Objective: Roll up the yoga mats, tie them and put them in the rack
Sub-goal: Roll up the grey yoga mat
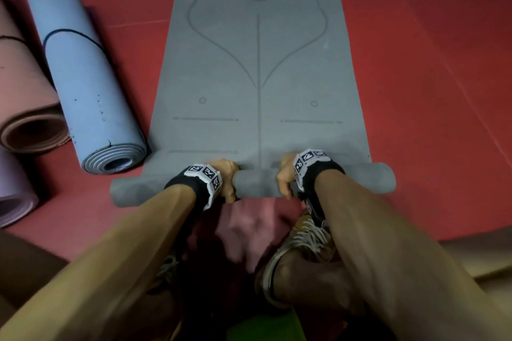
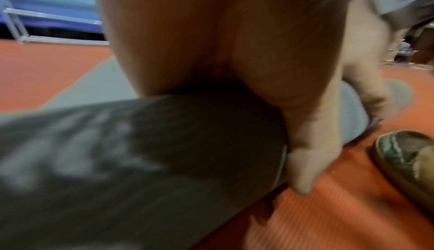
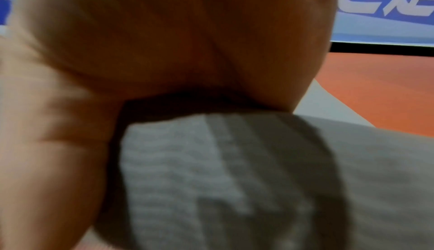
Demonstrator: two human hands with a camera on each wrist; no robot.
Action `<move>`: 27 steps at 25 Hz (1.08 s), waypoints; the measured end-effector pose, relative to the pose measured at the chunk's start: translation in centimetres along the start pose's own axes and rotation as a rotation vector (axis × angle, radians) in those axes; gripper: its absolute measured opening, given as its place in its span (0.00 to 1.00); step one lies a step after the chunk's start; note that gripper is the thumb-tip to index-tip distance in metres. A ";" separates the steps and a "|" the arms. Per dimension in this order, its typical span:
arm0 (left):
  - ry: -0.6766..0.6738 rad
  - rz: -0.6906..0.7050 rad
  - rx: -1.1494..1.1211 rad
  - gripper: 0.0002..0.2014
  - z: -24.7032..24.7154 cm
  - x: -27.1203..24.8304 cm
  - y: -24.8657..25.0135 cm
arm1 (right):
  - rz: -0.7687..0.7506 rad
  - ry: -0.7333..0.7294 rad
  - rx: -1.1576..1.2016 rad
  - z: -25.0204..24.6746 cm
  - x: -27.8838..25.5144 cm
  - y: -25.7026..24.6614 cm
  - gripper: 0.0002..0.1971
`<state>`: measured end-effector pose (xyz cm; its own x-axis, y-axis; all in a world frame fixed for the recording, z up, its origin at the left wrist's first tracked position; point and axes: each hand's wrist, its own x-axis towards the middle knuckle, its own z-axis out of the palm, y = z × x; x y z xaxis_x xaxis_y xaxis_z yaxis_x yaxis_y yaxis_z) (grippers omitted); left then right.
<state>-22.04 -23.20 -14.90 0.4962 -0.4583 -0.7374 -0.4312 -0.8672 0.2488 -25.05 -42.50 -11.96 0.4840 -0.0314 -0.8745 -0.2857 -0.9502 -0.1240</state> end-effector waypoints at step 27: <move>-0.223 -0.110 -0.086 0.13 0.9 4.3 -0.9 | -0.059 0.291 -0.205 5.3 2.3 1.4 0.37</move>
<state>-20.23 -24.26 -18.90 0.3544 -0.3145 -0.8806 -0.3136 -0.9272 0.2049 -28.76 -42.21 -16.60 0.7186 -0.0336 -0.6946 -0.0926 -0.9946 -0.0477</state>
